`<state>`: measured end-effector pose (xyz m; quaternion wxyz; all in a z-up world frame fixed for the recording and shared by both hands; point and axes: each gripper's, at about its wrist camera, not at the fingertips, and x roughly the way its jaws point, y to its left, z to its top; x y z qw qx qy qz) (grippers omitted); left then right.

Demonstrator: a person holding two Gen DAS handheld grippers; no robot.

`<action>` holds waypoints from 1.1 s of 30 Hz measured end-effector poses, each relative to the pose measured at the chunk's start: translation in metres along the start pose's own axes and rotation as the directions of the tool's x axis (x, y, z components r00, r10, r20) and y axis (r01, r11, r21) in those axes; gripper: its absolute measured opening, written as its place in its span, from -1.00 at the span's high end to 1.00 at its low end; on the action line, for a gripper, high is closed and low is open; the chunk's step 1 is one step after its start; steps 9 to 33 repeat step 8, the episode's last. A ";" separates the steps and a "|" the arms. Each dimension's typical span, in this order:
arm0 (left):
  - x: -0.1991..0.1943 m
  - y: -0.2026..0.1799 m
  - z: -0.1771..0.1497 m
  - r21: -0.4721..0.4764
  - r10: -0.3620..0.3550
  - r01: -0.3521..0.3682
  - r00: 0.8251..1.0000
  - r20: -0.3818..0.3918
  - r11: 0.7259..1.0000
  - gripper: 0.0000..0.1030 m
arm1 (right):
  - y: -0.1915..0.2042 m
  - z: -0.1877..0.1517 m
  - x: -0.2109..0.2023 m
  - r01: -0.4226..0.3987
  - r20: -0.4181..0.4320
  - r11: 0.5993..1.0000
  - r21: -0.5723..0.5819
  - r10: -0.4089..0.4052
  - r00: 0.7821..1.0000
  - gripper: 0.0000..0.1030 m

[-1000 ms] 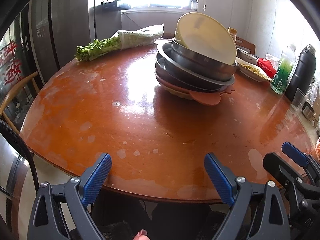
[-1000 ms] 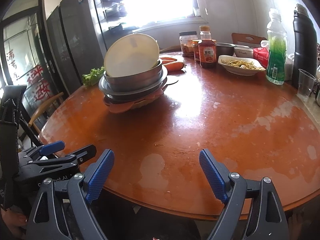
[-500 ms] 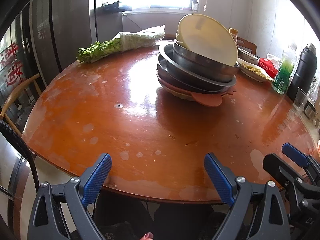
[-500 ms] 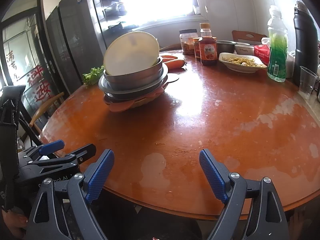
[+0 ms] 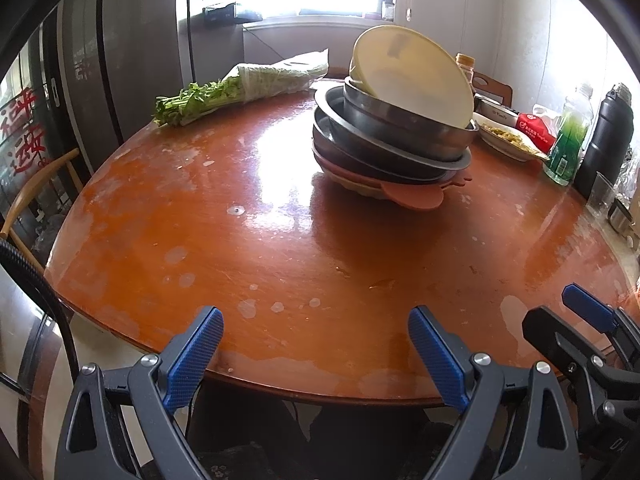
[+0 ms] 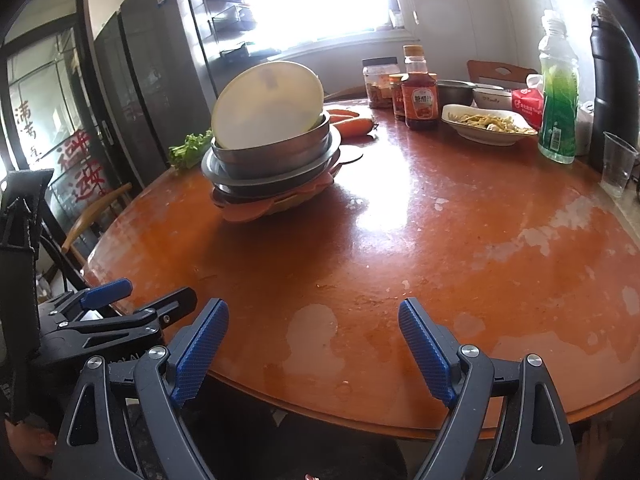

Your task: Organize plates and bowls

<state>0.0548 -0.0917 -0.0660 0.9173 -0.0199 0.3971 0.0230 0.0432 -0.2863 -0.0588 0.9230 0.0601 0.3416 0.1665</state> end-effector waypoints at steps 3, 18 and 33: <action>0.000 0.000 0.001 0.000 0.012 -0.012 1.000 0.004 1.000 -0.82 | -0.001 0.000 0.000 0.001 0.002 1.000 0.003 -0.001 1.000 -0.70; -0.002 -0.004 0.001 0.024 0.040 -0.040 0.999 0.026 0.999 -0.82 | -0.002 0.000 0.000 0.009 0.004 1.000 0.007 -0.009 1.000 -0.70; -0.002 -0.004 0.001 0.024 0.040 -0.040 0.999 0.026 0.999 -0.82 | -0.002 0.000 0.000 0.009 0.004 1.000 0.007 -0.009 1.000 -0.70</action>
